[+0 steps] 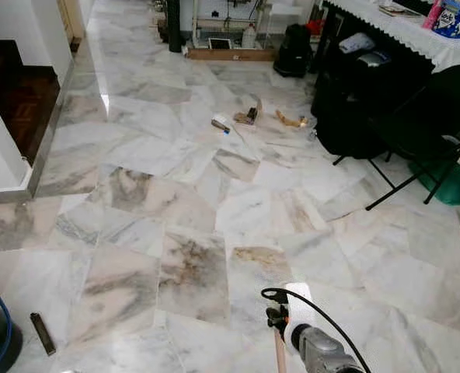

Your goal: Sweep floor

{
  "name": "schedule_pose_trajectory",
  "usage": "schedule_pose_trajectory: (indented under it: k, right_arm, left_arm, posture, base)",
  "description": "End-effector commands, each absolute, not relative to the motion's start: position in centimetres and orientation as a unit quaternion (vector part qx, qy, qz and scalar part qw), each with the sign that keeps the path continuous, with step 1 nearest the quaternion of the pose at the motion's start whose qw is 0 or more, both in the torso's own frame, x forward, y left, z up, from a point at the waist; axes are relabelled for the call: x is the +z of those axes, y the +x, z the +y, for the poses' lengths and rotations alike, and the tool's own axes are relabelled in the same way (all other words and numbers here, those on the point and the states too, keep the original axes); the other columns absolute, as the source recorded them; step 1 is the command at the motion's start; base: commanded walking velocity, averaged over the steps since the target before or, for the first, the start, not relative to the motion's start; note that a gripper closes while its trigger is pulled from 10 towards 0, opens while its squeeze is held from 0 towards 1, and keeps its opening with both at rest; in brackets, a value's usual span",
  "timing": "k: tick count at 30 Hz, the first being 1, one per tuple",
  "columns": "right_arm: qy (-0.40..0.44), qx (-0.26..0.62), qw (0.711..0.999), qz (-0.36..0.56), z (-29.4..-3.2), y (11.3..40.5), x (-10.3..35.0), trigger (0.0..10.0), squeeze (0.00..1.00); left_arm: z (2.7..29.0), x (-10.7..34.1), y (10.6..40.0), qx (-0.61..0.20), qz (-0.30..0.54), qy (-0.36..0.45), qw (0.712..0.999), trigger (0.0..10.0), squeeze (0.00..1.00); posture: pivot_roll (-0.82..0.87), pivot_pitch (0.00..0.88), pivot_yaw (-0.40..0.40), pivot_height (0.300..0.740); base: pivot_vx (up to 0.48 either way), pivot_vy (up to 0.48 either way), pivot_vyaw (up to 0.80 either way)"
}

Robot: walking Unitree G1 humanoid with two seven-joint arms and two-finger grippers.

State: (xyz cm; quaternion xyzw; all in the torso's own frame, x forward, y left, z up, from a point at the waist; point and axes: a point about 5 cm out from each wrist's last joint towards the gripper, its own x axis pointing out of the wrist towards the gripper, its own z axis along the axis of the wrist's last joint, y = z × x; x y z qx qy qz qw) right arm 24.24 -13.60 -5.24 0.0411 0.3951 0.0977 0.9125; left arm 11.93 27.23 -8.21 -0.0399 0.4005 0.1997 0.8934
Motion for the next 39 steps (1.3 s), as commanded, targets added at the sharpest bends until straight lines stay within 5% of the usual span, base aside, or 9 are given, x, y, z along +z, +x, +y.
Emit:
schedule_pose_trajectory:
  k: [1,18,30,39]
  right_arm:
    - [0.062,0.088,0.91,0.4,-14.0,24.2,-5.3,10.0,0.0]
    - [0.101,0.046,0.916,0.386,-13.3,23.7,-5.6,10.0,0.0]
    - [0.085,-0.077,0.92,0.374,-20.6,22.8,-5.6,10.0,0.0]
    - [0.099,-0.059,0.912,0.393,-19.1,21.5,-6.6,10.0,0.0]
  left_arm:
    - [26.0,-8.8,11.6,0.209,0.407,-0.083,0.885,10.0,0.0]
    - [25.9,-8.2,13.8,0.133,0.417,-0.022,0.899,10.0,0.0]
    - [22.6,-8.4,15.9,0.089,0.413,-0.025,0.906,10.0,0.0]
    - [24.2,-7.6,16.2,0.113,0.384,-0.001,0.916,10.0,0.0]
  posture:
    - [0.2,0.0,-0.148,0.74]
    - [0.09,0.0,-0.023,0.74]
    - [0.0,0.0,-0.035,0.74]
    - [0.01,0.0,-0.056,0.74]
  base:
    - [0.0,0.0,0.0]
    - [0.0,0.0,0.0]
    - [0.0,0.0,0.0]
    - [0.033,0.0,-0.13]
